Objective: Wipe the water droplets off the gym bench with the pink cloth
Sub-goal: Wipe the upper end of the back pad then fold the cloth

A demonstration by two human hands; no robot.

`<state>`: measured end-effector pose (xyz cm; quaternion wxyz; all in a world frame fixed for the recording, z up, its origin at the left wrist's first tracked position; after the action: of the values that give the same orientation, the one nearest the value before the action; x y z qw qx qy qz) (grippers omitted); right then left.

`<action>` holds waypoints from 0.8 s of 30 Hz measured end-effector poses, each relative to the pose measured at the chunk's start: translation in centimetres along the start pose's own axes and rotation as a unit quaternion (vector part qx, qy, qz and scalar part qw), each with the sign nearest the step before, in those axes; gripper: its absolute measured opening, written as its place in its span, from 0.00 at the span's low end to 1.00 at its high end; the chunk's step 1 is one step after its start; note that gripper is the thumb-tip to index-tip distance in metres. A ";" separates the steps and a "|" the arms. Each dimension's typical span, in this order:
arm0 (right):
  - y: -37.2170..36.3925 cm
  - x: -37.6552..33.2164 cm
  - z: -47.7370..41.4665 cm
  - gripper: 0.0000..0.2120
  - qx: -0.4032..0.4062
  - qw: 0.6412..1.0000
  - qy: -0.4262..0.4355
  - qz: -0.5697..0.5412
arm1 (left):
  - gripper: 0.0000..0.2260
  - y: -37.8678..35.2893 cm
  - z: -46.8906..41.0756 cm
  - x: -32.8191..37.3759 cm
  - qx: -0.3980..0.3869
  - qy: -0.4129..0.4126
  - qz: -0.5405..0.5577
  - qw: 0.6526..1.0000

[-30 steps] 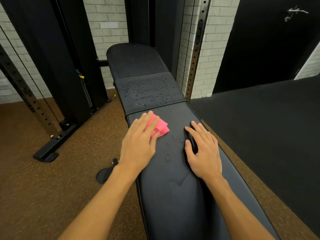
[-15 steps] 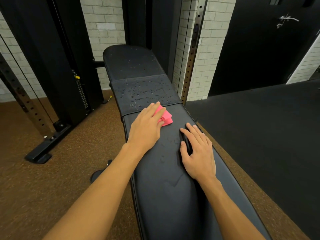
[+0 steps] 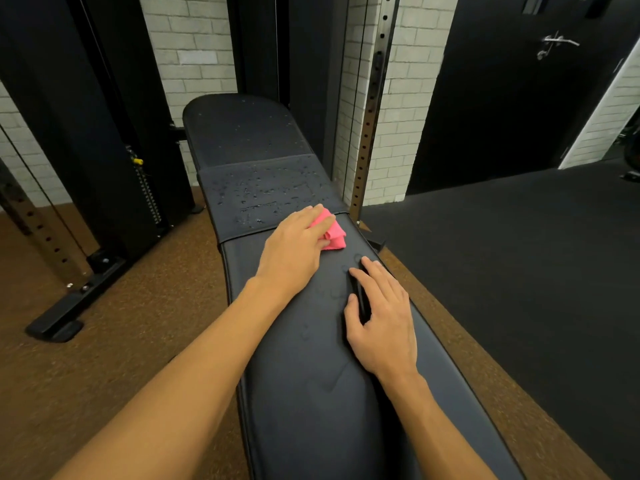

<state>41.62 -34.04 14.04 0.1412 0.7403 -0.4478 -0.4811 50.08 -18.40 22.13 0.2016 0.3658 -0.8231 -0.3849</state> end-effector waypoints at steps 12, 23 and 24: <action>0.3 0.1 -0.2 0.22 -0.003 1.000 0.001 -0.003 | 0.19 0.0 0.1 0.5 -0.016 0.007 0.024 1.000; 0.2 -0.1 0.1 0.21 -0.005 1.000 -0.012 -0.023 | 0.19 1.0 1.3 -0.4 0.006 -0.007 -0.016 1.000; 0.2 -0.1 0.1 0.21 -0.004 1.000 -0.010 -0.022 | 0.19 0.3 0.3 0.1 0.003 -0.011 -0.006 1.000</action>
<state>41.42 -34.08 14.22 0.1294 0.7448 -0.4306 -0.4930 49.69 -18.22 22.20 0.1895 0.3674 -0.8238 -0.3879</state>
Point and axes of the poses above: each hand's wrist, its own z-axis away from the middle knuckle, its own y-axis out of the back of the hand, x = y × z, the point moved 6 cm from there along -z, towards the middle knuckle, and after that the axes turned 10 degrees about -y, right-handed, at the moved point
